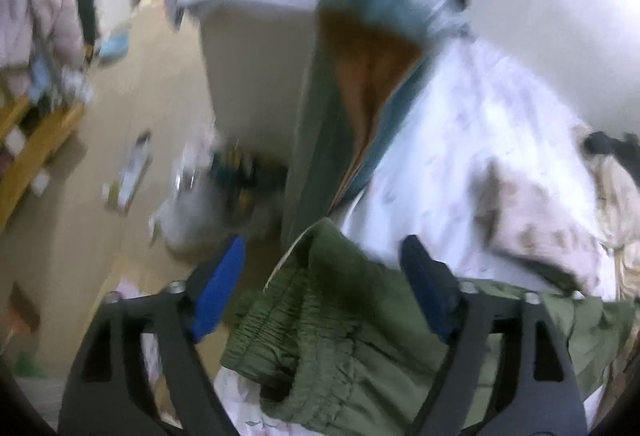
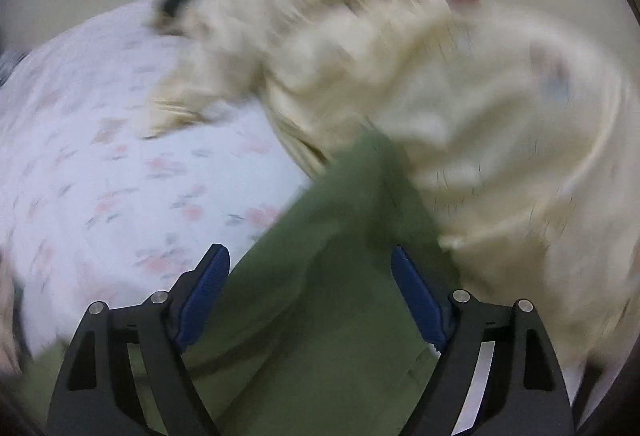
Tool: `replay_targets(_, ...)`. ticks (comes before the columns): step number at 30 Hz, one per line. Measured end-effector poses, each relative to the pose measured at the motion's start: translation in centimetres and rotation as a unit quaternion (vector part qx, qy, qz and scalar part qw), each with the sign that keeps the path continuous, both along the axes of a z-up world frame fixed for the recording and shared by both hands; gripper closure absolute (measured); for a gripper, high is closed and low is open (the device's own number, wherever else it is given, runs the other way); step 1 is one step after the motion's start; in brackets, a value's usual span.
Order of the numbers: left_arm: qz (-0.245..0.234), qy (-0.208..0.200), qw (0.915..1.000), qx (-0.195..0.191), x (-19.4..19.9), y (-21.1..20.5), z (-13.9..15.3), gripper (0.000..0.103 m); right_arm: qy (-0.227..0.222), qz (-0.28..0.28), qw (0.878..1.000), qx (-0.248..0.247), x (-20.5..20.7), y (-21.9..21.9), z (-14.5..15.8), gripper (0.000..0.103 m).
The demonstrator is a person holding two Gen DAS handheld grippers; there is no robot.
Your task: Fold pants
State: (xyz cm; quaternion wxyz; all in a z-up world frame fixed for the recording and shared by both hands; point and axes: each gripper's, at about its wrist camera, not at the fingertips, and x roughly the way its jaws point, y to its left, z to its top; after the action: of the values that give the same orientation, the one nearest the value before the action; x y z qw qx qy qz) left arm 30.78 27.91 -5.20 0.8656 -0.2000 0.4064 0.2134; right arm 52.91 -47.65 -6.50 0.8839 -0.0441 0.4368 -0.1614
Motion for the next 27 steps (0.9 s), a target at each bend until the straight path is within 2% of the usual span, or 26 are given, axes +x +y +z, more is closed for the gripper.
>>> replay_targets(2, -0.006, 0.007, 0.9994, 0.034, -0.6, -0.9, 1.2, 0.014, -0.004, 0.104, 0.994, 0.029, -2.2, 5.1, 1.1, 0.018)
replay_targets(4, -0.019, 0.040, 0.9975, 0.055, -0.9, -2.0, 1.3, 0.014, 0.006, 0.189, 0.979, 0.081, -4.3, 9.9, 1.4, 0.018)
replay_targets(6, -0.030, 0.066, 0.9963, 0.045, -1.6, -3.1, 0.4, 0.014, 0.028, 0.262, 0.957, 0.123, -6.8, 15.8, 1.0, 0.018)
replay_targets(8, -0.047, 0.073, 0.9957, 0.032, -2.1, -4.1, -0.6, 0.014, 0.043, 0.307, 0.938, 0.157, -9.1, 21.1, -0.2, 0.020)
replay_targets(9, -0.058, 0.074, 0.9951, 0.030, -2.3, -4.7, -1.3, 0.014, 0.052, 0.319, 0.931, 0.170, -9.8, 22.7, -1.0, 0.024)
replay_targets(10, -0.066, 0.077, 0.9945, 0.029, -2.4, -5.2, -2.0, 0.014, 0.069, 0.334, 0.922, 0.184, -10.6, 24.6, -2.0, 0.044)
replay_targets(11, -0.071, 0.080, 0.9940, 0.025, -2.2, -5.3, -2.5, 0.014, 0.101, 0.348, 0.911, 0.195, -11.4, 27.0, -3.8, 0.069)
replay_targets(12, -0.081, 0.082, 0.9932, 0.019, -2.0, -5.6, -3.1, 0.014, 0.121, 0.352, 0.906, 0.201, -11.8, 28.7, -5.1, 0.079)
replay_targets(13, -0.096, 0.080, 0.9921, 0.016, -1.7, -6.0, -3.6, 0.014, 0.137, 0.353, 0.901, 0.211, -12.3, 30.4, -6.6, 0.082)
replay_targets(14, -0.109, 0.081, 0.9906, 0.021, -1.6, -6.4, -4.0, 0.014, 0.144, 0.354, 0.900, 0.211, -12.6, 31.6, -7.7, 0.082)
replay_targets(16, -0.123, 0.087, 0.9881, 0.031, -1.4, -7.0, -4.6, 0.014, 0.150, 0.339, 0.906, 0.204, -12.5, 33.1, -9.3, 0.082)
replay_targets(18, -0.135, 0.090, 0.9863, 0.031, -1.2, -7.3, -5.5, 0.014, 0.150, 0.301, 0.923, 0.189, -10.9, 33.6, -11.0, 0.082)
replay_targets(19, -0.139, 0.093, 0.9854, 0.035, -1.0, -7.5, -5.9, 0.014, 0.132, 0.266, 0.941, 0.162, -9.9, 33.3, -11.4, 0.082)
replay_targets(20, -0.144, 0.099, 0.9837, 0.043, -0.9, -7.6, -6.3, 0.014, 0.116, 0.245, 0.951, 0.147, -9.2, 32.9, -11.5, 0.082)
replay_targets(22, -0.142, 0.106, 0.9830, 0.048, -0.8, -7.5, -6.6, 0.014, 0.105, 0.209, 0.959, 0.158, -8.1, 31.6, -11.0, 0.082)
replay_targets(24, -0.142, 0.096, 0.9849, 0.028, -0.8, -7.4, -6.4, 0.014, 0.113, 0.203, 0.948, 0.216, -7.8, 29.7, -10.1, 0.078)
replay_targets(26, -0.146, 0.087, 0.9852, 0.025, -0.9, -7.4, -6.0, 0.014, 0.096, 0.211, 0.939, 0.255, -8.8, 26.1, -8.1, 0.072)
replay_targets(27, -0.149, 0.080, 0.9853, 0.027, -1.0, -7.5, -5.8, 0.014, 0.084, 0.210, 0.937, 0.265, -9.5, 24.0, -7.2, 0.064)
